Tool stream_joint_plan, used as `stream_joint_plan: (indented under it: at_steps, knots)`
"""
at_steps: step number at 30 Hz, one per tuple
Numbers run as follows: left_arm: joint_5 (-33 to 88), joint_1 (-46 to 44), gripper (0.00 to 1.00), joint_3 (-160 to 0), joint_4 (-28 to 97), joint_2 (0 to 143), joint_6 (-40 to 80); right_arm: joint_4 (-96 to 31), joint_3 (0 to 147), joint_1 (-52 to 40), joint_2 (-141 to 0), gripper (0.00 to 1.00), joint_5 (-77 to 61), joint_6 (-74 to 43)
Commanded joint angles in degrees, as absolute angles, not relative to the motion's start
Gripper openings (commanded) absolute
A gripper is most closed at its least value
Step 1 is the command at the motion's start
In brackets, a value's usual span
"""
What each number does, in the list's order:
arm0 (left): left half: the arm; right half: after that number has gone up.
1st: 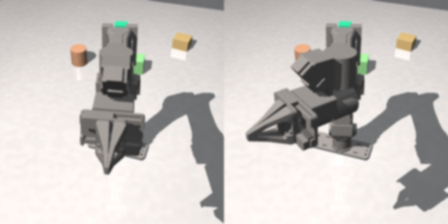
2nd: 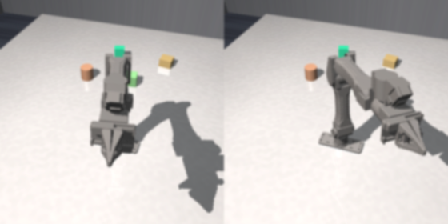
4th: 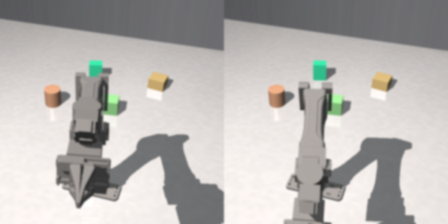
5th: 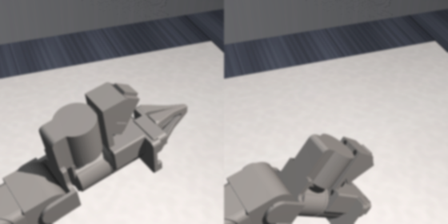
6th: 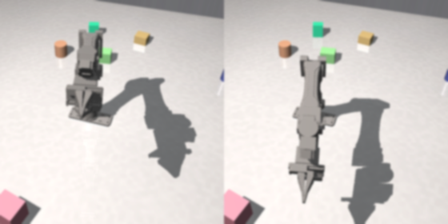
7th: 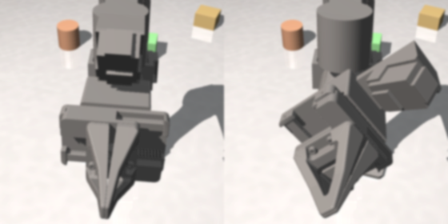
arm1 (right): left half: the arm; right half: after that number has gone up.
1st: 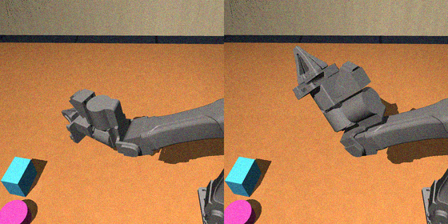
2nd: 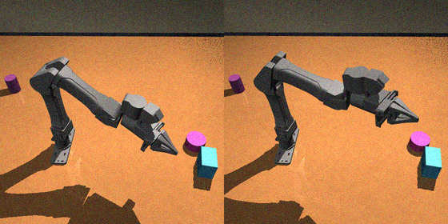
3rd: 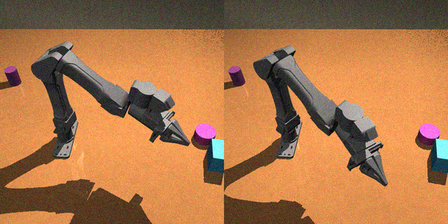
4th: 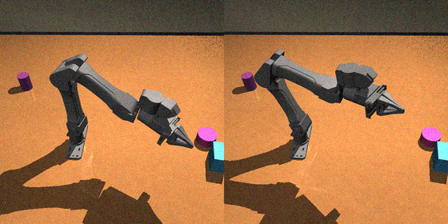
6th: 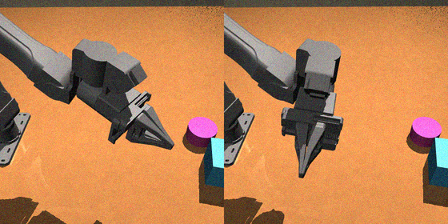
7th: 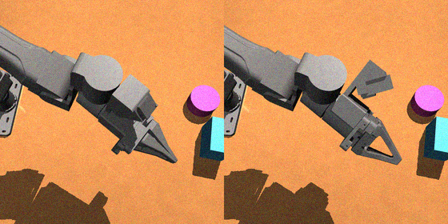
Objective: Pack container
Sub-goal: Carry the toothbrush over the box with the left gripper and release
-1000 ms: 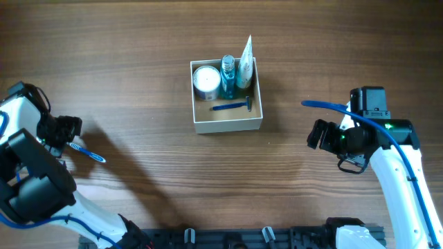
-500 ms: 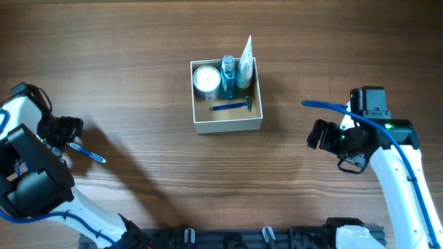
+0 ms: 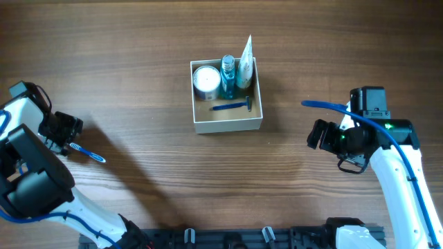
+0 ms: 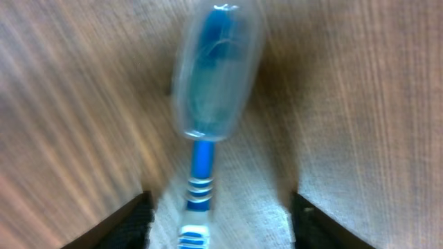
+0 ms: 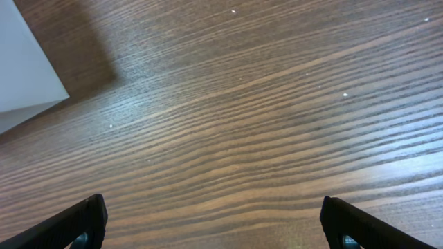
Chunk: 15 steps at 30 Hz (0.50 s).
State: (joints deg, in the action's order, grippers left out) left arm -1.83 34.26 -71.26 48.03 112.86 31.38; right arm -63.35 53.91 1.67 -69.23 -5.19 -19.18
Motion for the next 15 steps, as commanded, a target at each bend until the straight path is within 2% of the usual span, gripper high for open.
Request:
stream_joint_plan:
  at_steps: [1, 2, 7, 10, 15]
  knots:
    - [-2.8, 34.4, 0.62, -66.8, 47.7, 117.1, 30.6, -63.4, 53.8, 1.5, -69.5, 1.0, -6.1, -18.2]
    - [-2.8, 34.4, 0.61, -66.8, 47.7, 117.1, 30.6, -63.4, 53.8, 1.5, -69.5, 1.0, -6.1, -18.2]
    - [-2.8, 34.4, 0.43, -66.8, 48.6, 117.1, 30.6, -63.4, 53.8, 1.5, -69.5, 1.0, -6.1, -18.2]
    - [-2.8, 34.4, 0.41, -66.8, 49.4, 117.1, 30.6, -63.4, 53.8, 1.5, -69.5, 1.0, -6.1, -18.2]
    - [-2.8, 34.4, 0.22, -66.8, 50.0, 117.1, 30.6, -63.4, 53.8, 1.5, -69.5, 1.0, -6.1, -18.2]
